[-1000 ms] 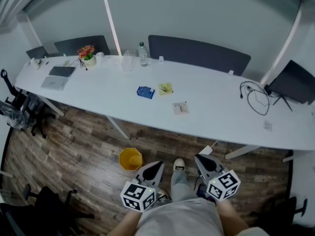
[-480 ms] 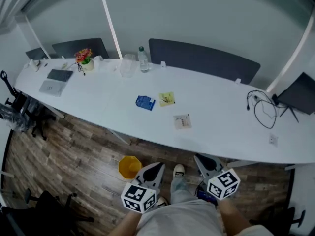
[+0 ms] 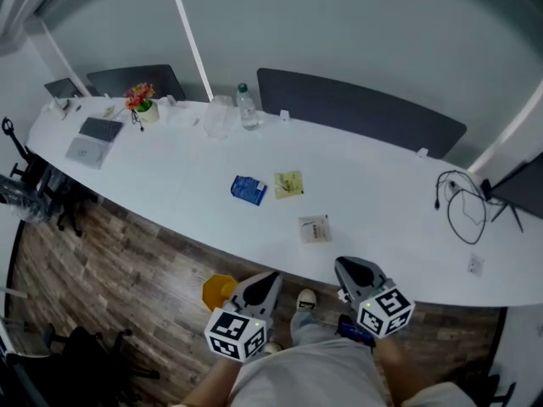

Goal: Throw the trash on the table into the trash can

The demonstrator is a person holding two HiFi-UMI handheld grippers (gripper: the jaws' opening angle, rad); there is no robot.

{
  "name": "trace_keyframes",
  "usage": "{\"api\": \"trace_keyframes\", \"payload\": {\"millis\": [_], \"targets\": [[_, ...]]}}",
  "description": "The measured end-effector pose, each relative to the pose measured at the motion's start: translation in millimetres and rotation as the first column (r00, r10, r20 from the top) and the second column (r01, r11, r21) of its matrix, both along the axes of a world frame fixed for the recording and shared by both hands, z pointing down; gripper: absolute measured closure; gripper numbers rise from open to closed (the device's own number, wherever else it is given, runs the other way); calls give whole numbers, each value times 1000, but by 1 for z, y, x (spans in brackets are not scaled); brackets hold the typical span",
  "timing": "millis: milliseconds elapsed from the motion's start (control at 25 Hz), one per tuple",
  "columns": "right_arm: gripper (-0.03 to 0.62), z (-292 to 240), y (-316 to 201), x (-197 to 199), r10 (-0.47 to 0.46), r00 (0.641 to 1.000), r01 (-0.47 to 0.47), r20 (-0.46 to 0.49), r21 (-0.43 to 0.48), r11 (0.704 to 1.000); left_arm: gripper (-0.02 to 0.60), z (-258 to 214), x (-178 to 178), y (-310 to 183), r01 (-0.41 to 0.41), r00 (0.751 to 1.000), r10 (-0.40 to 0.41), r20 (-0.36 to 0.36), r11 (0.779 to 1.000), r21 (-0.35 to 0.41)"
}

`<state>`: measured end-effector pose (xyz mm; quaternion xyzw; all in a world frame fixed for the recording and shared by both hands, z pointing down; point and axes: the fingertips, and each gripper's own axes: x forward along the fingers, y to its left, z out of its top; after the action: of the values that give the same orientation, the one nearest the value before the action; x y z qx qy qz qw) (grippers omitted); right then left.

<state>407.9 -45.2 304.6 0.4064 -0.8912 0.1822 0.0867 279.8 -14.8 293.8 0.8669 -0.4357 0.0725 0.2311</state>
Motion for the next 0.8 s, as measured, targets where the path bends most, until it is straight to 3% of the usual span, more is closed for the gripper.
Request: {"api": "trace_keyframes", "payload": {"millis": [440, 800], "targets": [[560, 2, -69, 14, -92, 996, 92, 3, 3, 996, 580, -5, 21, -65, 77, 997, -77, 2, 997, 4], [560, 13, -86, 16, -103, 995, 103, 4, -18, 995, 580, -2, 20, -80, 97, 995, -97, 12, 995, -2]]}}
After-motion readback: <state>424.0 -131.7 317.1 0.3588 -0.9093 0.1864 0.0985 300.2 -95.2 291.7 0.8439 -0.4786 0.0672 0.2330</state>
